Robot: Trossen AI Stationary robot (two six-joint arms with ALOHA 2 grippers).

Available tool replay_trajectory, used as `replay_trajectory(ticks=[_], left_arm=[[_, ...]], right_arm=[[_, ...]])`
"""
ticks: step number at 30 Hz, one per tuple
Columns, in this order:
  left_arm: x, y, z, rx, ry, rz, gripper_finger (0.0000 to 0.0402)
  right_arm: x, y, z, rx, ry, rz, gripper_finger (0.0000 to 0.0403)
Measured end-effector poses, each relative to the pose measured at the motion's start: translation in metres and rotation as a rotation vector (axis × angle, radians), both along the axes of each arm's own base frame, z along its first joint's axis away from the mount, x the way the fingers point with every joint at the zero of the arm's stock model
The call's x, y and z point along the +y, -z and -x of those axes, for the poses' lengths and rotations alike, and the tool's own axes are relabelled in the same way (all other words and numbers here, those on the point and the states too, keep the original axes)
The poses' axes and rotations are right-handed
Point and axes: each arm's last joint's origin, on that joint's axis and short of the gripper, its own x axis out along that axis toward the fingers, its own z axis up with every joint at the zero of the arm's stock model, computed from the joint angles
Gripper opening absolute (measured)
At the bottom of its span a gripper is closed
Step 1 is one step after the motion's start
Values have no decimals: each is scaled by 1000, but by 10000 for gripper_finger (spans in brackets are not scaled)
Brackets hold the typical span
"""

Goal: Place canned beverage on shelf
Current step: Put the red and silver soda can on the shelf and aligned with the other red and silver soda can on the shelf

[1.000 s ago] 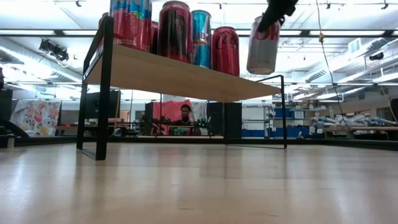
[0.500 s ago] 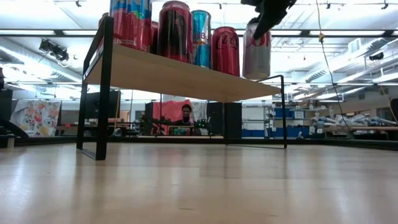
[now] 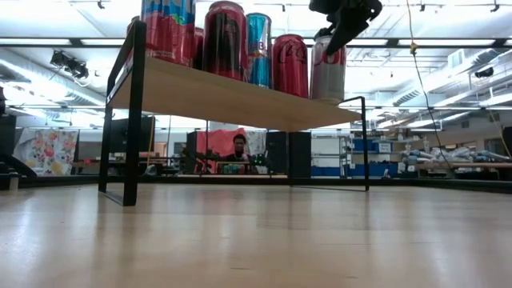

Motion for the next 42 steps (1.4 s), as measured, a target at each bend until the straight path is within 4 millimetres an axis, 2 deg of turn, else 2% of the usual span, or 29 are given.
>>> replay_trajectory(ticks=[22,33,36,42], left_arm=[[0,0,0,4,-11,-12,354],[0,0,0,5,-11,-12,354],[0,0,0,5,-10,-12,354],[0,0,0,5,-11,-12,354]], right_arm=[[-6,13,-11,53,49,-40,336],[-7,15,-12,60,88,-45,378],[-7,11,-12,52,107,-51,391],[-6,-8,-10,14,128,-46,399]])
